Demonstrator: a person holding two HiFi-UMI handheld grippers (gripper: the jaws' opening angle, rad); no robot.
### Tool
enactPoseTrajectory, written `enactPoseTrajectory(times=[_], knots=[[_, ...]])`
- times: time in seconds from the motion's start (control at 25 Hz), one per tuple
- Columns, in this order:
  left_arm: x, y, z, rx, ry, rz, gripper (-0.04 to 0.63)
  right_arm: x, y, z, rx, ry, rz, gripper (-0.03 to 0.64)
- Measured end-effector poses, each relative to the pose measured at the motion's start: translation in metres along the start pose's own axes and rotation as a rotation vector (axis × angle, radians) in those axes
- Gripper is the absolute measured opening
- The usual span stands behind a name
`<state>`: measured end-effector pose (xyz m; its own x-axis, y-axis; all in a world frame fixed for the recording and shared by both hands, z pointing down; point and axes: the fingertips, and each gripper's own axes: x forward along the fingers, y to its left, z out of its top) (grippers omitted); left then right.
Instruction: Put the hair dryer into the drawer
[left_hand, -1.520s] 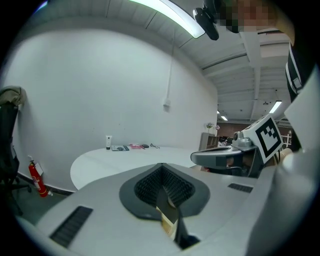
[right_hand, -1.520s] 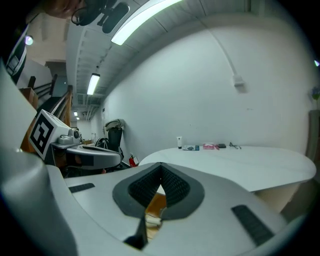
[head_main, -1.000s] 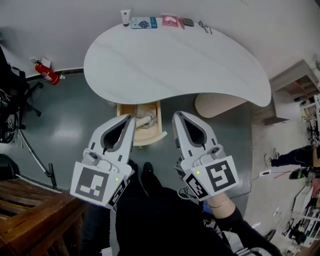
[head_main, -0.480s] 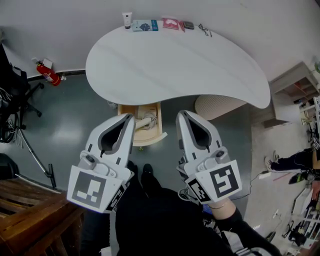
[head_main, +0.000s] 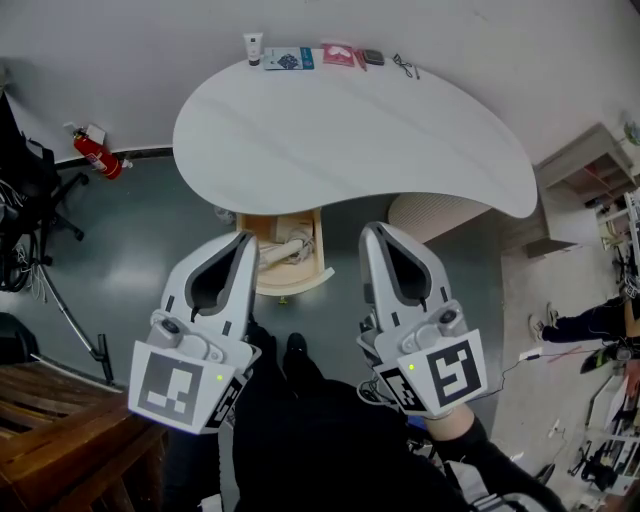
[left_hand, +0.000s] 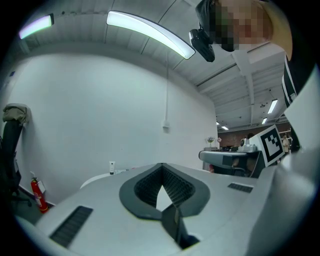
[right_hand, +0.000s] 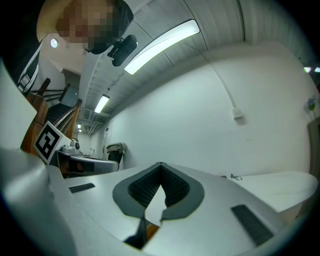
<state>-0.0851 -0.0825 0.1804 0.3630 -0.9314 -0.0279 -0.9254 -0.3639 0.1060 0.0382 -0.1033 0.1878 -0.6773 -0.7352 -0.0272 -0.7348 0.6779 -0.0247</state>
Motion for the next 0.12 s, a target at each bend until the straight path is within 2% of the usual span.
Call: enactPoseTrajectory(times=[0.12], knots=[[-0.0046,0.0001,0.0008,0.000,-0.002,0.004,0.009,-0.0039,0.0017,0.0050,0.001,-0.018,-0.003,0.001]])
